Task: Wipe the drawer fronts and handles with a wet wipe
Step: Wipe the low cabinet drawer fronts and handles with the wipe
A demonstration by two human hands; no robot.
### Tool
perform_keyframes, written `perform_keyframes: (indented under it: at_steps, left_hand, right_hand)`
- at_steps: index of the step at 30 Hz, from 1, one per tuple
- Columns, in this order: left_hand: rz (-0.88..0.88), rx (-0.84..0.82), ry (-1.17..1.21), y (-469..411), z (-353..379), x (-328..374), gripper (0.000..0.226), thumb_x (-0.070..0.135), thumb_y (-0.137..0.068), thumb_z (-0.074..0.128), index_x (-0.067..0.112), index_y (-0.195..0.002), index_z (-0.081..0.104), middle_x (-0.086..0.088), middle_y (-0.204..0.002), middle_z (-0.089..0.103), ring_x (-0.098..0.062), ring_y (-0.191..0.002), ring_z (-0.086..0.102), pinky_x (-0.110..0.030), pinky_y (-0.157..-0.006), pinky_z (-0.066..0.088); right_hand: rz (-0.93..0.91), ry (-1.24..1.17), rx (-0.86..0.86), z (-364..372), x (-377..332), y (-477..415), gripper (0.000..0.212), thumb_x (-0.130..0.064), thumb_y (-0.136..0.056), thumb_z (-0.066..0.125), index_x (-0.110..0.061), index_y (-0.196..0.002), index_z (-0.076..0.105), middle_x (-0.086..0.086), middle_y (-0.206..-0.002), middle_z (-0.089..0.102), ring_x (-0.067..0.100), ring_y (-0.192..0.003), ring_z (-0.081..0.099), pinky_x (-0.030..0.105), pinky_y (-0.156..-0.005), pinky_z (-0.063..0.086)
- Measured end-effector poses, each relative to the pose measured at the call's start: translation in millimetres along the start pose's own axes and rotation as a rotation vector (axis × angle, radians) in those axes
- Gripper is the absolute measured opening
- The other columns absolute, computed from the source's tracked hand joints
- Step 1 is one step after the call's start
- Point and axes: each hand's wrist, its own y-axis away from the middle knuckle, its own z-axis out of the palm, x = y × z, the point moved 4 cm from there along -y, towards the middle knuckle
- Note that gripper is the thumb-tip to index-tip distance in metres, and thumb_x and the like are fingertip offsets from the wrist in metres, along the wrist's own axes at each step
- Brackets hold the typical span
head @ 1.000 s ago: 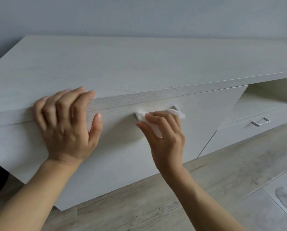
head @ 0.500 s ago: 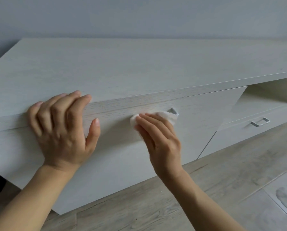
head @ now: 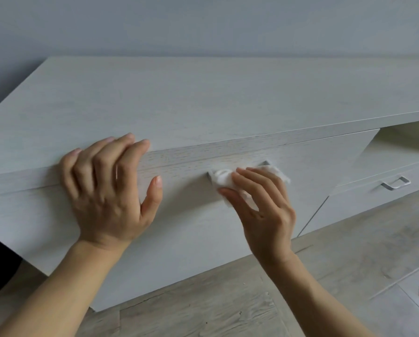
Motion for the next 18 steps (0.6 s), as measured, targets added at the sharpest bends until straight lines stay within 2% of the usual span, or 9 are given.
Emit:
perform_keyframes:
  at_steps: [5,12,16,18]
  left_hand:
    - [-0.001,0.0,0.003,1,1,0,0.043,0.038,-0.1,0.037,0.007,-0.123,0.056,-0.013,-0.122,0.055,-0.034,-0.111,0.05,-0.043,-0.106,0.022]
    - [0.002,-0.009,0.015,0,0,-1,0.044,0.038,-0.099,0.036,0.007,-0.123,0.056,-0.012,-0.124,0.054,-0.034,-0.112,0.049,-0.043,-0.106,0.023]
    - [-0.004,-0.012,0.018,0,1,-1,0.043,0.038,-0.099,0.037,0.007,-0.123,0.056,-0.013,-0.123,0.054,-0.035,-0.112,0.049,-0.044,-0.106,0.023]
    - [-0.006,-0.028,0.042,2,2,-3,0.043,0.037,-0.1,0.037,0.006,-0.125,0.055,-0.014,-0.124,0.054,-0.036,-0.112,0.049,-0.051,-0.105,0.029]
  right_hand:
    - [-0.046,-0.057,-0.061,25,-20,-5,0.008,-0.008,-0.085,0.075,-0.002,-0.089,0.075,0.007,-0.09,0.072,0.022,-0.087,0.065,0.034,-0.085,0.051]
    - [-0.033,-0.01,-0.03,-1,2,-2,0.017,-0.013,-0.084,0.075,0.001,-0.093,0.073,0.007,-0.098,0.071,0.021,-0.093,0.066,0.028,-0.092,0.05]
    - [-0.058,-0.037,-0.071,13,-14,-3,0.014,-0.01,-0.086,0.072,0.002,-0.095,0.074,0.009,-0.097,0.072,0.021,-0.094,0.065,0.034,-0.088,0.052]
    - [-0.107,-0.046,-0.112,20,-21,-4,0.012,-0.005,-0.086,0.072,0.001,-0.097,0.074,0.009,-0.096,0.072,0.02,-0.093,0.063,0.036,-0.083,0.053]
